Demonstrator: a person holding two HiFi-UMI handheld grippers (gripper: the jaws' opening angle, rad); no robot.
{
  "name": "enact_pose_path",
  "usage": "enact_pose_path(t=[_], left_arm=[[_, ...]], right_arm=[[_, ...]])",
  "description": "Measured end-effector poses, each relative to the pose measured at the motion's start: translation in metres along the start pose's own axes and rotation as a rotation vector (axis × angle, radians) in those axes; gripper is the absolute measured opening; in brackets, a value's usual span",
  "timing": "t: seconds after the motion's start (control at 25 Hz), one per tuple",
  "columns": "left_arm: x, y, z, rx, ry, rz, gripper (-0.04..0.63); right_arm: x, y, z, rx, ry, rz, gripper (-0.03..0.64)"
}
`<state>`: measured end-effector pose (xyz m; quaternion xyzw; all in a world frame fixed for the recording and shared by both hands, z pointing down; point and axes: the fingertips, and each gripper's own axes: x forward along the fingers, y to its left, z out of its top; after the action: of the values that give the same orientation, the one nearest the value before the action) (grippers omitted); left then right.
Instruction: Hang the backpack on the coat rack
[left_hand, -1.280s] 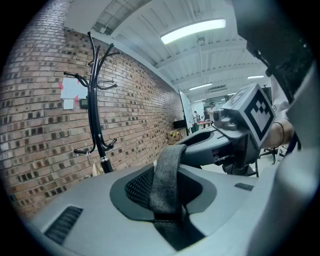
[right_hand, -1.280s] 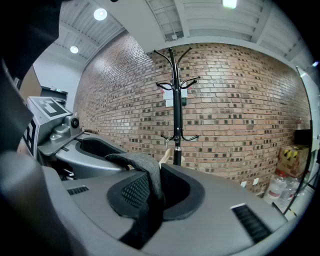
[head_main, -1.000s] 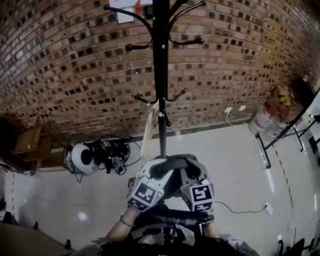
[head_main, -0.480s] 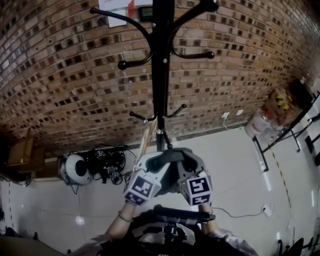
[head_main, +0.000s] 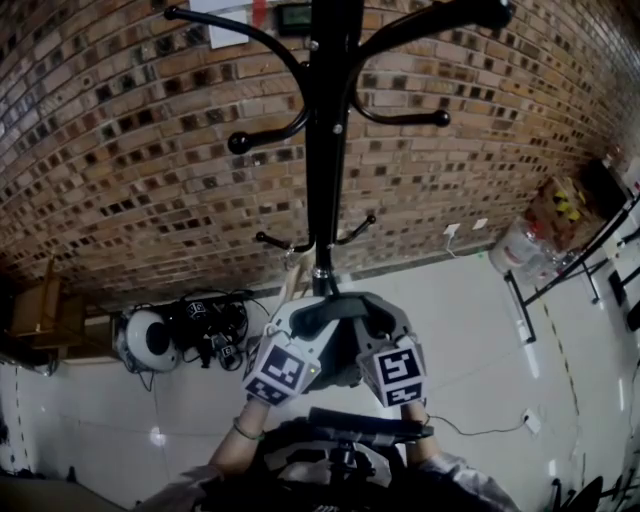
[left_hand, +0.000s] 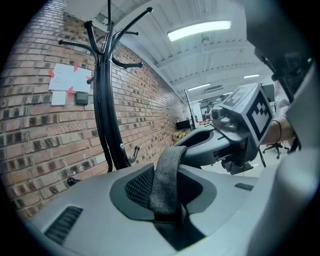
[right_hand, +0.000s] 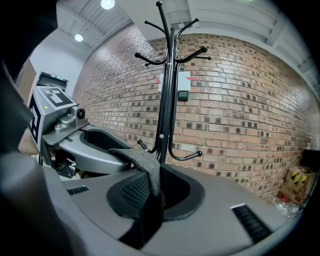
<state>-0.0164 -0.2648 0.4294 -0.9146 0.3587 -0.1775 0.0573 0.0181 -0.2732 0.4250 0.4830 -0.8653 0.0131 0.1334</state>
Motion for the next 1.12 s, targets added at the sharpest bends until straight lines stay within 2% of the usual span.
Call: enact_pose_path(t=[0.08, 0.2, 0.52, 0.76, 1.12], left_arm=[[0.004, 0.002, -0.004, 0.014, 0.010, -0.015, 0.115], [0.006, 0.009, -0.006, -0.015, 0.006, -0.022, 0.117], [0.027, 0.019, -0.033, -0.019, 0.073, -0.036, 0.117], [0.041, 0.025, -0.039, -0.089, 0.047, -0.043, 0.118], [0.050, 0.030, -0.042, -0.118, 0.007, -0.025, 0.118]], right_arm=[[0.007, -0.001, -0.003, -0.022, 0.009, 0.020, 0.046], [0.017, -0.004, -0.006, -0.061, 0.009, 0.055, 0.046], [0.043, -0.008, -0.024, -0.056, 0.070, 0.062, 0.046], [0.057, -0.014, -0.036, -0.050, 0.091, 0.045, 0.046], [0.066, -0.016, -0.048, -0.076, 0.108, 0.018, 0.060]])
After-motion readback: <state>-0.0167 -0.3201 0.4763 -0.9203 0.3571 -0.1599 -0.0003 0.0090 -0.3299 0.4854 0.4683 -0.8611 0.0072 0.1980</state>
